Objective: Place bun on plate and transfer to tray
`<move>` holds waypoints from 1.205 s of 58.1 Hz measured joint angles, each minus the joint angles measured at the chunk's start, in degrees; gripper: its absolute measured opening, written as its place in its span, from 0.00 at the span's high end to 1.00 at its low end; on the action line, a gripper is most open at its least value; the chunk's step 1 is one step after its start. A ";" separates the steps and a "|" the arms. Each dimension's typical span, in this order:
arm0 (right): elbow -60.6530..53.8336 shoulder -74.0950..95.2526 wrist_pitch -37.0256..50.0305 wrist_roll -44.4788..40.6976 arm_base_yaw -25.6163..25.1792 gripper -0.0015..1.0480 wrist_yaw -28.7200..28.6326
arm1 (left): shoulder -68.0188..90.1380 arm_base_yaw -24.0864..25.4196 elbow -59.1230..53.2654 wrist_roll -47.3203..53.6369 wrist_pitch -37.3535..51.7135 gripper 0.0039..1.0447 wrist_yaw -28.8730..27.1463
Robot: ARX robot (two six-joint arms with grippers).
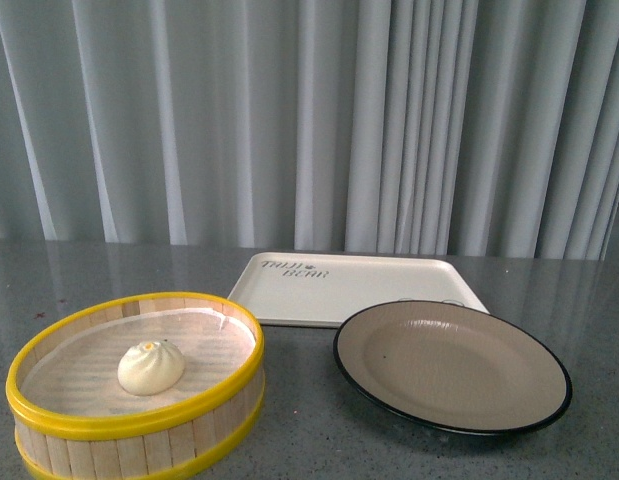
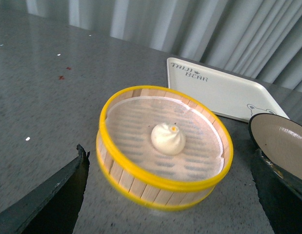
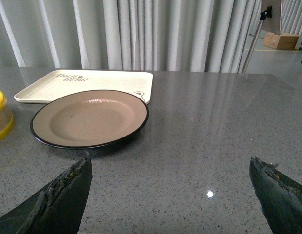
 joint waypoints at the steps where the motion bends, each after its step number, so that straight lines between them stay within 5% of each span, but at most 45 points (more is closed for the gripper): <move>1: 0.00 0.00 0.00 0.00 0.00 0.08 0.00 | 1.20 0.09 0.57 0.15 0.55 0.06 0.35; 18: 0.00 0.00 0.00 0.00 0.00 0.08 0.00 | 24.33 -0.26 15.06 8.79 5.97 0.06 2.97; 27: 0.00 0.00 0.00 0.00 0.00 0.08 0.00 | 30.73 -1.75 22.10 13.25 -1.97 0.06 5.03; 70: 0.00 0.00 0.00 0.00 0.00 0.08 0.00 | 45.44 -10.19 37.38 17.79 -9.55 0.06 -5.68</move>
